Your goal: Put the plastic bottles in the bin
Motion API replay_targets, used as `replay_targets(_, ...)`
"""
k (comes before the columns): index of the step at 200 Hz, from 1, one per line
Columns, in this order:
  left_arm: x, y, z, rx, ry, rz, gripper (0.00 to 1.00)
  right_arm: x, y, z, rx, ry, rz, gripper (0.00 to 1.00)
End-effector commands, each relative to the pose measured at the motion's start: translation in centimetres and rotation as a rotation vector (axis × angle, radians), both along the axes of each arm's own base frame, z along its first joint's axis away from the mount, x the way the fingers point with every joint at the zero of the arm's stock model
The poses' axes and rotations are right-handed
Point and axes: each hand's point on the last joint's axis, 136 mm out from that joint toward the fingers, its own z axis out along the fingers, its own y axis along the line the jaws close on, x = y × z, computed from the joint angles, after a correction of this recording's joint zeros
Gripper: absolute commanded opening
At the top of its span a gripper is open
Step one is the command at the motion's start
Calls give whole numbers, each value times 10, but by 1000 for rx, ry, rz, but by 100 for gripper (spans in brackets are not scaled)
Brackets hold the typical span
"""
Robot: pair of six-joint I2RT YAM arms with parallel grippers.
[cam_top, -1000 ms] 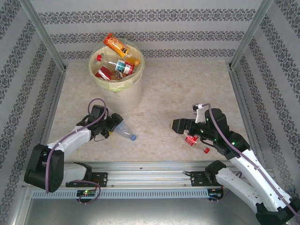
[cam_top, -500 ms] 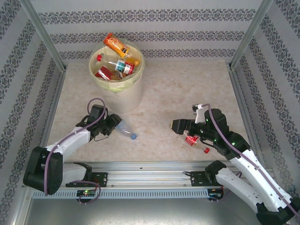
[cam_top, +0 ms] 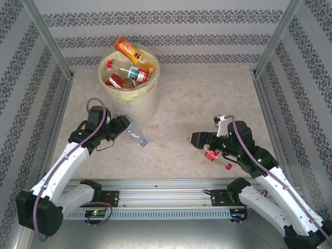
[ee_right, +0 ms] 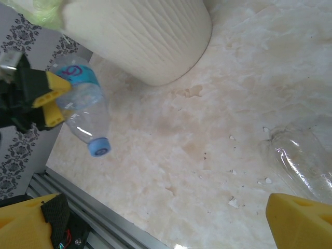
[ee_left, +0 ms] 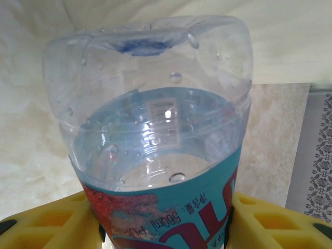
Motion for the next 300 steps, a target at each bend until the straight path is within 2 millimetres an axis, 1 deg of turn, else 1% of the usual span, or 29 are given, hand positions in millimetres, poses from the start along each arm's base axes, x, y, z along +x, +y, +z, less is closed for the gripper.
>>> replay_targets(1, -15, 12, 23, 114, -5, -37, 56, 0, 3, 8, 22, -31, 9, 98)
replay_targets(19, -12, 17, 47, 145, -41, -39, 56, 0, 4, 10, 27, -36, 13, 98)
replay_targets(50, -5, 22, 86, 176, -96, -54, 58, -1, 3, 8, 19, -31, 12, 98)
replay_targets(81, 8, 31, 116, 204, -133, -58, 60, -4, 1, 6, 14, -22, 11, 98)
replay_targets(125, 42, 37, 168, 187, -232, -39, 60, -8, -3, 6, 12, -24, 4, 98)
replay_targets(178, 87, 42, 212, 182, -334, -3, 60, -8, -4, 6, 4, -27, 0, 98)
replay_targets(205, 115, 47, 228, 193, -378, 30, 59, -8, -6, 3, -6, -19, -7, 98)
replay_targets(222, 132, 49, 234, 195, -399, 42, 59, -8, -5, 1, -8, -16, -6, 98)
replay_targets(225, 136, 48, 232, 199, -394, 42, 59, -7, -6, 1, -9, -16, -7, 98)
replay_targets(246, 155, 57, 235, 209, -399, 72, 59, -9, -7, 1, -11, -17, -8, 98)
replay_targets(260, 167, 59, 237, 201, -413, 84, 59, -9, -8, 0, -14, -18, -10, 98)
replay_targets(300, 200, 60, 228, 205, -394, 96, 59, -9, -5, -5, -8, -2, -5, 97)
